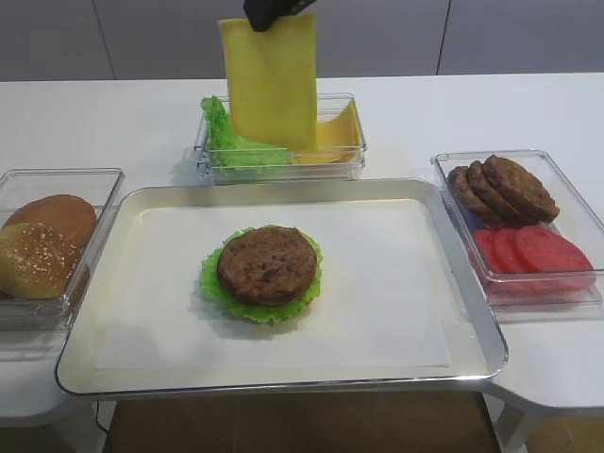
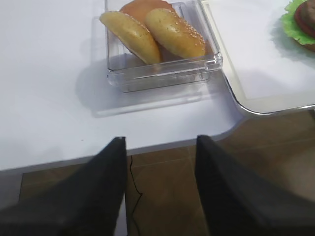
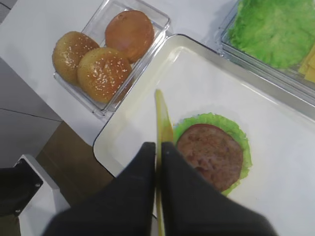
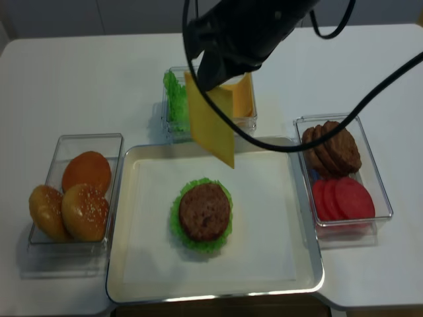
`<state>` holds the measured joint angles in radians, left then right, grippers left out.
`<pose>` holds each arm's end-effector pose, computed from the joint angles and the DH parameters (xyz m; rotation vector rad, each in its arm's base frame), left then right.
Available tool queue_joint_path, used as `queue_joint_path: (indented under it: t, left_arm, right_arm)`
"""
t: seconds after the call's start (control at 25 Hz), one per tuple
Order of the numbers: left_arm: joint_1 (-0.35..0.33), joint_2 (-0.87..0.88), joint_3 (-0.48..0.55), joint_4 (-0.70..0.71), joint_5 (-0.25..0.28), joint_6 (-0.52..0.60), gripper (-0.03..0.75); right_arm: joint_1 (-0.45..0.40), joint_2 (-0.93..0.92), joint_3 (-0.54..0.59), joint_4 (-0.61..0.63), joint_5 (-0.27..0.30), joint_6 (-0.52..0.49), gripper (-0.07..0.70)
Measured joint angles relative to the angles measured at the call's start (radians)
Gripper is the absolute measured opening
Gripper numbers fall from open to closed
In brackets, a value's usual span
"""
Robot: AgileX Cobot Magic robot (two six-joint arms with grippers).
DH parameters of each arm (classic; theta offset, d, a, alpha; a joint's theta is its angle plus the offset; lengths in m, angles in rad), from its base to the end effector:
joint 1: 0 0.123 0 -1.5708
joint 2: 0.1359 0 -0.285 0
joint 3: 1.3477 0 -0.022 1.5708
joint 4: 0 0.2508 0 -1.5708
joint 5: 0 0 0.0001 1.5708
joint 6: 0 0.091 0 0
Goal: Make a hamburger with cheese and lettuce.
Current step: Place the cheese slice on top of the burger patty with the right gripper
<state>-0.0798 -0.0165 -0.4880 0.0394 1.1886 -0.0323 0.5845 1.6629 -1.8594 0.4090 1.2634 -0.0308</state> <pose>-0.0116 0.0043 0.2639 0.0464 2.1665 -0.0163 0.2709 0.2206 0.4232 -0.7786 2.4726 0.7563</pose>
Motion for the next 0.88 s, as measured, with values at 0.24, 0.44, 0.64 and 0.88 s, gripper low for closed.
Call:
queue_joint_path:
  t: [0.24,0.44,0.64,0.88]
  left_arm:
    - [0.000,0.000,0.000,0.000,0.000,0.000,0.342]
    - [0.000,0.000,0.000,0.000,0.000,0.000,0.342]
    - [0.000,0.000,0.000,0.000,0.000,0.000,0.342]
    - [0.000,0.000,0.000,0.000,0.000,0.000,0.342]
  right_arm:
    - [0.047,0.000,0.000,-0.023,0.000,0.002,0.041]
    - [0.051,0.000,0.013,-0.023,0.000,0.004,0.041]
    - [0.051,-0.002,0.088,-0.023,0.000,0.004,0.041]
    - [0.051,-0.002,0.159,-0.009,-0.004,-0.009,0.041]
